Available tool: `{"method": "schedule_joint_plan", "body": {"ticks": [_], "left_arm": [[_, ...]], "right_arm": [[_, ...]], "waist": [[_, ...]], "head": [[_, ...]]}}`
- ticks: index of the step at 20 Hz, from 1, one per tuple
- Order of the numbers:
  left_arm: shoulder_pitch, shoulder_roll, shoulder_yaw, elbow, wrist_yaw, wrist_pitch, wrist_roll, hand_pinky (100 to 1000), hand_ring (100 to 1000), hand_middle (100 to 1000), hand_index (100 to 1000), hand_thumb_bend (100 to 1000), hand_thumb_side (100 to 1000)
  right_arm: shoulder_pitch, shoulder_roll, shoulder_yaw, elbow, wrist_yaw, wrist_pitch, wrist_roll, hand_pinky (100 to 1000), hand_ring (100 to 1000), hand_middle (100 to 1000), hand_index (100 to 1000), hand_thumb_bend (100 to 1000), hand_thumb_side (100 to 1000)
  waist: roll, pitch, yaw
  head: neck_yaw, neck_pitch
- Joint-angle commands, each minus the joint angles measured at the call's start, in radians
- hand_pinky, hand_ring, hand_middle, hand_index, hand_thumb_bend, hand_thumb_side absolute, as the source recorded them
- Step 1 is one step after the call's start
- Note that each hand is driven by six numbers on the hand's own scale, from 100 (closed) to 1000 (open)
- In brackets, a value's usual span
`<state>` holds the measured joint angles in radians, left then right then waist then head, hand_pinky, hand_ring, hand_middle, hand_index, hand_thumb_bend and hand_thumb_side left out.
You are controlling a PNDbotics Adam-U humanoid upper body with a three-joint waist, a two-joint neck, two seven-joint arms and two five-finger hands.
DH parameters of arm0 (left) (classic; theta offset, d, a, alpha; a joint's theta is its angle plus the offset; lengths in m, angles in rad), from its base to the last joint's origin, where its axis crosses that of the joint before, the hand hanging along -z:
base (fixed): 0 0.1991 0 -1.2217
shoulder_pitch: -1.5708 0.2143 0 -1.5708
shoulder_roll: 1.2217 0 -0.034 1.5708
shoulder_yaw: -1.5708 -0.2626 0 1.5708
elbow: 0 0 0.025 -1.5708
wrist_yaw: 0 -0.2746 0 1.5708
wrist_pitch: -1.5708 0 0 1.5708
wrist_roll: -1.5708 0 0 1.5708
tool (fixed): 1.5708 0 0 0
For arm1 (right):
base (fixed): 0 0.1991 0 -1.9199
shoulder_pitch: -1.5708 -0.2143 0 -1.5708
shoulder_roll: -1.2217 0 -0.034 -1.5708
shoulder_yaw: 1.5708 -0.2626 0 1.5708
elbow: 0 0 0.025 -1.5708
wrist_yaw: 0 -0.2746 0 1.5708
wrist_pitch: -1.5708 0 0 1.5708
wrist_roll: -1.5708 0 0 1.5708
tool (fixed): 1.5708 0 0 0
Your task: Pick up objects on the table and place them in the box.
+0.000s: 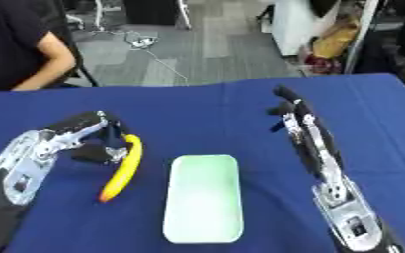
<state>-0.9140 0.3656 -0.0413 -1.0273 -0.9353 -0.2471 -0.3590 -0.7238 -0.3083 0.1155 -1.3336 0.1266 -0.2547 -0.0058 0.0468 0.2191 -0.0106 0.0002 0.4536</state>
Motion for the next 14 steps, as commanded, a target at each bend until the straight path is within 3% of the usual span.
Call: {"method": "schedule_joint_plan", "body": {"ticks": [1,14], "left_arm": [[-0.032,-0.009,0.012,0.009,-0.039,0.002,0.02,558,519,579,756,100,661],[-0.026,-0.087,0.051,0.129,-0.207,0.061,0.092,580,513,598,749,100,698]], "right_arm": [[-0.014,-0.013,-0.001,-0.012,0.003,-0.002,0.004,549,736,899,974,100,973],[-0.013,-0.011,-0.001,-0.013,0.0,-0.003,0.005,549,736,899,974,100,974]], "waist": [[-0.002,-0.025,0.0],[-0.005,-0.02,-0.003]], "head": [[-0.001,0.002],[0.004,0.001]]}}
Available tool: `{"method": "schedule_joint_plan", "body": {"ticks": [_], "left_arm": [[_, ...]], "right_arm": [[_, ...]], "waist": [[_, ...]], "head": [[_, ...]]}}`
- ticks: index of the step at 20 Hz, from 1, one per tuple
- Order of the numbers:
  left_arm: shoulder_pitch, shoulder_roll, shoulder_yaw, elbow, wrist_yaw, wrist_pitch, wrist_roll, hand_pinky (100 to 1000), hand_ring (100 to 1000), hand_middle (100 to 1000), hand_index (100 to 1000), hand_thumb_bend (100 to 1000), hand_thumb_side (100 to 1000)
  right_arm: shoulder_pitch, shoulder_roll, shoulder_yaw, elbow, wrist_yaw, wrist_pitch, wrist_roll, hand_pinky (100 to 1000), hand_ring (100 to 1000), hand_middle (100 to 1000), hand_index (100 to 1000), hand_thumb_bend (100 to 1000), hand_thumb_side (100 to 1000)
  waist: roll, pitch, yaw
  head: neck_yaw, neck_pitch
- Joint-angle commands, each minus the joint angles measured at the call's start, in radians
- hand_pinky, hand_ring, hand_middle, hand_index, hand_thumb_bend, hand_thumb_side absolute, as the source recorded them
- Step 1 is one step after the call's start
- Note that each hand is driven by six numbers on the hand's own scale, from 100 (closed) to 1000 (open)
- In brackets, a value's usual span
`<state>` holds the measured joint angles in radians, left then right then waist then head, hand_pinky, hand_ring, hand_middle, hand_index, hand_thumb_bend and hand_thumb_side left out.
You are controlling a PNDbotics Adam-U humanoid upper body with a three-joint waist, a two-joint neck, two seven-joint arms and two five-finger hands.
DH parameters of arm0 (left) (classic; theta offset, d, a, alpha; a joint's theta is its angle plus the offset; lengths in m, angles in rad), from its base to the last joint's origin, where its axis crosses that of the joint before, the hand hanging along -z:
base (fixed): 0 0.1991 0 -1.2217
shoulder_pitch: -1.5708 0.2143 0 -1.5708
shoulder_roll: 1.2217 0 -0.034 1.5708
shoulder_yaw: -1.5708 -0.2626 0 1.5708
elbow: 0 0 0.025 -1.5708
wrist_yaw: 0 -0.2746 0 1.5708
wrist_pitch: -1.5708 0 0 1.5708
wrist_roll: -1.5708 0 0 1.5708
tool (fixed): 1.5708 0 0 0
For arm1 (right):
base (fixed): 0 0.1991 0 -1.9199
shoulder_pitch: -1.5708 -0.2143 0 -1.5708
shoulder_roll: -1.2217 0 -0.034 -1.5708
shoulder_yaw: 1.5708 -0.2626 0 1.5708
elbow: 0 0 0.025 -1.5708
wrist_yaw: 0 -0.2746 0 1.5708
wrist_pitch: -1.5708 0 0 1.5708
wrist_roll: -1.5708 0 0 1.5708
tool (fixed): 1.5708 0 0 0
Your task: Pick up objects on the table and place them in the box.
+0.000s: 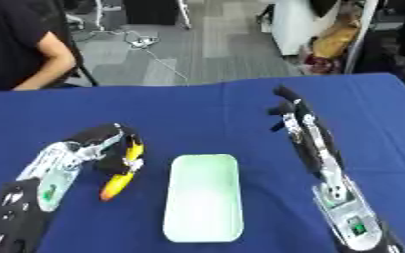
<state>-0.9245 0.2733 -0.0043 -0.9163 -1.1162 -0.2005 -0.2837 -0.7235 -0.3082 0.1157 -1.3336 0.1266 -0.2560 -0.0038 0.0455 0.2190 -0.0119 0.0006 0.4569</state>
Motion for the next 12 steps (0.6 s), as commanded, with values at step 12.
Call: {"method": "schedule_joint_plan", "body": {"ticks": [12], "left_arm": [[-0.026,0.012,0.035,0.09,-0.068,0.047,0.075,596,528,614,749,100,703]], "right_arm": [[-0.013,-0.01,0.0,-0.012,0.0,-0.002,0.005,549,736,899,974,100,975]], "waist": [[-0.003,-0.019,-0.003]], "head": [[0.006,-0.003]]}}
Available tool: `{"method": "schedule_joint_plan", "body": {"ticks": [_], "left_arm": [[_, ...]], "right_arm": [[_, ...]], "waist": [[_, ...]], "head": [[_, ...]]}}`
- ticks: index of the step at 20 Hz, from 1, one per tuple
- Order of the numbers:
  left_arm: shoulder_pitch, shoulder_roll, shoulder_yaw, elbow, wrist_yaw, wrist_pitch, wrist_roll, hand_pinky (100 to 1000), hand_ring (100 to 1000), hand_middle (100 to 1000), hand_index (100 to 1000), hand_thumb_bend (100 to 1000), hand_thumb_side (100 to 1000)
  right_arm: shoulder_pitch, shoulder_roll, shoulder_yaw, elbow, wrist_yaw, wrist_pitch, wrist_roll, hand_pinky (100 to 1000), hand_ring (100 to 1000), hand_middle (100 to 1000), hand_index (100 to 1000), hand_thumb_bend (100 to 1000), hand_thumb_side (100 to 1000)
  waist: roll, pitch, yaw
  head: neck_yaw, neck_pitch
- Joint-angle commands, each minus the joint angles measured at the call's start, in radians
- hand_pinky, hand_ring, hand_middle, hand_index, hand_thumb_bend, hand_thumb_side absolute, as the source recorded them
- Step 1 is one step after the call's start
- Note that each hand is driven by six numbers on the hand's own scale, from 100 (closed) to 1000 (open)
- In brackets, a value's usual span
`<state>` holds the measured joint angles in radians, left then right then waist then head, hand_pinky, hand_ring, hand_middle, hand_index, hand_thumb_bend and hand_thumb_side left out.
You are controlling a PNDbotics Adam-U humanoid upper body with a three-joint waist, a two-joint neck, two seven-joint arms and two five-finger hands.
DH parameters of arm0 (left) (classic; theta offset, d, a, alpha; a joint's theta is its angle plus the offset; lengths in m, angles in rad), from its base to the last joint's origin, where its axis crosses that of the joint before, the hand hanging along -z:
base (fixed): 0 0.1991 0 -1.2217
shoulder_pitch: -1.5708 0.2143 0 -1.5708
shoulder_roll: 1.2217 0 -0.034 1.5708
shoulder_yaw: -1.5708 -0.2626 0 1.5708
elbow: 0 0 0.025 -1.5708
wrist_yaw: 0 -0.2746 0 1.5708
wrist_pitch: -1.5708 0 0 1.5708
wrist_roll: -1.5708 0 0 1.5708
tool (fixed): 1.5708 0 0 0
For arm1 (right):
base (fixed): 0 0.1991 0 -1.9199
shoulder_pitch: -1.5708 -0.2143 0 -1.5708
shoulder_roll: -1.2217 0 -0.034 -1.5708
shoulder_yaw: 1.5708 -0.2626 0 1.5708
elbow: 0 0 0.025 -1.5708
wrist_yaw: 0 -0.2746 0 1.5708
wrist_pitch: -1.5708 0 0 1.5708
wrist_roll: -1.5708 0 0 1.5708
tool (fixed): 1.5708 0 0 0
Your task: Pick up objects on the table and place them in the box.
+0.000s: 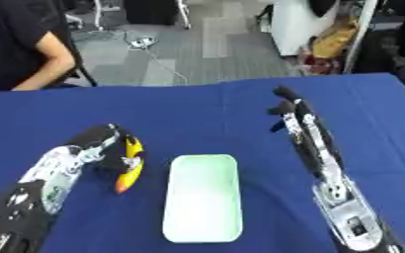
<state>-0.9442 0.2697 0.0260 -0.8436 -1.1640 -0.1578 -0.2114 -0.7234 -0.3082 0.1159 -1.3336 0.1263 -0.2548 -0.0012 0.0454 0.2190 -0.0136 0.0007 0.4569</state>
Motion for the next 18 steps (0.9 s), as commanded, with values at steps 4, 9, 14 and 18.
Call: {"method": "schedule_joint_plan", "body": {"ticks": [4,9,14,18], "left_arm": [[-0.014,0.007,0.006,0.039,-0.049,0.01,0.012,596,532,617,745,100,705],[-0.014,0.0,0.007,0.052,-0.073,0.007,0.023,603,539,622,743,100,723],[-0.015,-0.002,0.005,0.05,-0.073,-0.006,0.022,621,564,635,743,100,719],[-0.014,0.0,0.003,0.049,-0.073,-0.017,0.019,625,564,631,738,100,707]], "right_arm": [[-0.015,-0.009,0.002,-0.011,0.0,-0.004,0.004,549,736,900,974,100,974],[-0.017,-0.009,0.001,-0.011,0.0,-0.004,0.003,549,736,899,974,100,974],[-0.016,-0.008,0.001,-0.011,0.0,-0.004,0.004,548,736,899,974,100,974],[-0.016,-0.009,0.001,-0.01,0.0,-0.004,0.004,548,736,899,974,100,974]], "waist": [[-0.003,-0.017,-0.007],[-0.002,-0.017,-0.009],[-0.001,-0.017,-0.007],[0.0,-0.016,-0.006]], "head": [[0.01,-0.004],[0.011,-0.004],[0.011,-0.005],[0.011,-0.005]]}}
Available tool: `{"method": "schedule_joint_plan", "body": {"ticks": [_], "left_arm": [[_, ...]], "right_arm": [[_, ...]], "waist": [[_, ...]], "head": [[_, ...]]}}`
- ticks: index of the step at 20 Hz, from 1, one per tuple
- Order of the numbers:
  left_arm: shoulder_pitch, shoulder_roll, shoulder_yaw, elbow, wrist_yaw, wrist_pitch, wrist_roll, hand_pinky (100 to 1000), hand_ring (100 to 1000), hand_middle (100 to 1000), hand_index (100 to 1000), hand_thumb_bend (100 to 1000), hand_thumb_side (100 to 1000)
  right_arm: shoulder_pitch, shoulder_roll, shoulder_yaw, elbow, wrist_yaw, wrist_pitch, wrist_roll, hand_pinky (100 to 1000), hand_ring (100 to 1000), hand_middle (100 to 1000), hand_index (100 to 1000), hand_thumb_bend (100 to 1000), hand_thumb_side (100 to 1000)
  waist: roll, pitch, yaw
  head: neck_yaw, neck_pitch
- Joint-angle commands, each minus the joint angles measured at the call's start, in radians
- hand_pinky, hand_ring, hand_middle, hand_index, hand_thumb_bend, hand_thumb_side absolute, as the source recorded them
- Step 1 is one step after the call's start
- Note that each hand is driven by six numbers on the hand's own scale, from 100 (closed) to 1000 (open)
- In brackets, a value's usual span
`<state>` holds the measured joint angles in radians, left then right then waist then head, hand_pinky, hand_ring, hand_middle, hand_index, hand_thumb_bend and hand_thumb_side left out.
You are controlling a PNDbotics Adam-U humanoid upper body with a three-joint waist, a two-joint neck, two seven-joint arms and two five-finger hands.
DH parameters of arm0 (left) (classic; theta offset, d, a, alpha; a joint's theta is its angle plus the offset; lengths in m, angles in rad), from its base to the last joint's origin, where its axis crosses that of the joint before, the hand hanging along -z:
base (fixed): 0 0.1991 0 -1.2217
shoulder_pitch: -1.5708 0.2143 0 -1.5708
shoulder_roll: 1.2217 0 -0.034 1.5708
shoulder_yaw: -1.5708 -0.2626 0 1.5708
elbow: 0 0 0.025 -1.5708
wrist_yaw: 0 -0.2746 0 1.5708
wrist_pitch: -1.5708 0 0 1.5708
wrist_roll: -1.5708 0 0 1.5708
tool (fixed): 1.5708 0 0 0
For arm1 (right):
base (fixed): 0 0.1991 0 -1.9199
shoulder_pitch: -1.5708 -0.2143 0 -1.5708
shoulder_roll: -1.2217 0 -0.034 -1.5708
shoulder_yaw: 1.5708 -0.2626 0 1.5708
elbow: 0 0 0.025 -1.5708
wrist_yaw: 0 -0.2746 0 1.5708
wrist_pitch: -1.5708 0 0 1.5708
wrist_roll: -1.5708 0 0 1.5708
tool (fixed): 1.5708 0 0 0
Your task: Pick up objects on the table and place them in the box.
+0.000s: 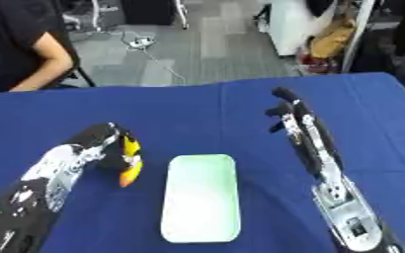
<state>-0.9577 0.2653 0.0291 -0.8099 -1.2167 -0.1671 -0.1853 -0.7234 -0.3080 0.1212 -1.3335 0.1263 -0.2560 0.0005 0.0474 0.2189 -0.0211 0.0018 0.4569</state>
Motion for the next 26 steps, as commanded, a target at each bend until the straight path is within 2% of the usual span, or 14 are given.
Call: {"method": "schedule_joint_plan", "body": {"ticks": [1,2,3,4,8,9,10,11,13,16,19,21,23,26], "left_arm": [[0.0,0.006,-0.005,0.012,-0.021,-0.018,-0.004,631,565,629,736,100,675],[0.0,0.008,-0.008,0.01,-0.021,-0.029,-0.001,631,565,629,736,100,675],[0.0,0.012,-0.027,-0.002,-0.011,-0.076,0.008,654,569,614,731,100,603],[0.004,0.023,-0.044,-0.014,0.005,-0.138,0.018,671,575,617,731,100,576],[0.018,0.107,-0.131,-0.094,0.062,-0.47,0.081,678,576,617,725,100,449],[0.023,0.131,-0.145,-0.117,0.07,-0.541,0.102,673,567,611,724,100,415],[0.029,0.15,-0.153,-0.138,0.078,-0.595,0.123,671,557,603,723,100,424],[0.036,0.166,-0.157,-0.155,0.087,-0.633,0.142,674,555,602,721,100,436],[0.047,0.182,-0.16,-0.172,0.102,-0.672,0.163,671,544,593,717,100,451],[0.055,0.189,-0.158,-0.182,0.127,-0.692,0.17,672,543,592,717,100,452],[0.059,0.185,-0.148,-0.19,0.161,-0.68,0.167,669,547,607,733,100,457],[0.06,0.178,-0.13,-0.198,0.189,-0.625,0.16,672,586,679,818,100,454],[0.054,0.165,-0.116,-0.201,0.208,-0.526,0.131,683,627,719,856,100,497],[0.025,0.148,-0.114,-0.191,0.212,-0.416,0.062,687,611,672,830,100,466]], "right_arm": [[-0.016,-0.009,-0.004,-0.01,0.001,-0.003,0.002,549,736,899,974,100,973],[-0.016,-0.009,-0.004,-0.01,0.001,-0.003,0.002,549,736,899,974,100,973],[-0.016,-0.009,-0.004,-0.01,0.001,-0.003,0.002,548,736,899,975,100,973],[-0.016,-0.009,-0.004,-0.01,0.001,-0.003,0.002,548,736,899,975,100,973],[-0.014,-0.013,-0.005,-0.01,0.001,-0.003,0.002,548,736,900,975,100,973],[-0.013,-0.014,-0.005,-0.01,0.002,-0.003,0.002,548,736,900,975,100,973],[-0.013,-0.015,-0.005,-0.01,0.002,-0.003,0.002,548,736,900,975,100,973],[-0.013,-0.016,-0.006,-0.01,0.002,-0.003,0.002,548,736,900,975,100,973],[-0.014,-0.017,-0.007,-0.01,0.002,-0.003,0.001,548,736,900,975,100,972],[-0.015,-0.016,-0.008,-0.01,0.003,-0.004,0.0,549,736,900,975,100,973],[-0.015,-0.016,-0.008,-0.01,0.003,-0.003,0.0,549,736,900,975,100,973],[-0.014,-0.018,-0.009,-0.008,0.003,-0.003,0.0,549,736,900,975,100,973],[-0.014,-0.019,-0.009,-0.007,0.002,-0.002,0.0,549,736,900,975,100,973],[-0.016,-0.016,-0.006,-0.006,0.001,-0.003,0.002,549,736,900,975,100,971]], "waist": [[-0.002,-0.016,0.002],[-0.002,-0.016,0.002],[-0.002,-0.015,0.001],[-0.001,-0.015,0.002],[0.005,-0.013,0.001],[0.006,-0.012,0.001],[0.007,-0.012,0.001],[0.007,-0.011,0.002],[0.007,-0.01,0.002],[0.005,-0.01,0.004],[0.003,-0.009,0.004],[0.001,-0.008,0.004],[-0.001,-0.008,0.004],[-0.002,-0.01,0.003]], "head": [[0.01,-0.005],[0.009,-0.005],[0.009,-0.006],[0.008,-0.007],[0.002,-0.01],[0.0,-0.01],[-0.002,-0.011],[-0.004,-0.012],[-0.004,-0.012],[-0.004,-0.014],[-0.005,-0.014],[-0.005,-0.014],[-0.005,-0.014],[0.0,-0.014]]}}
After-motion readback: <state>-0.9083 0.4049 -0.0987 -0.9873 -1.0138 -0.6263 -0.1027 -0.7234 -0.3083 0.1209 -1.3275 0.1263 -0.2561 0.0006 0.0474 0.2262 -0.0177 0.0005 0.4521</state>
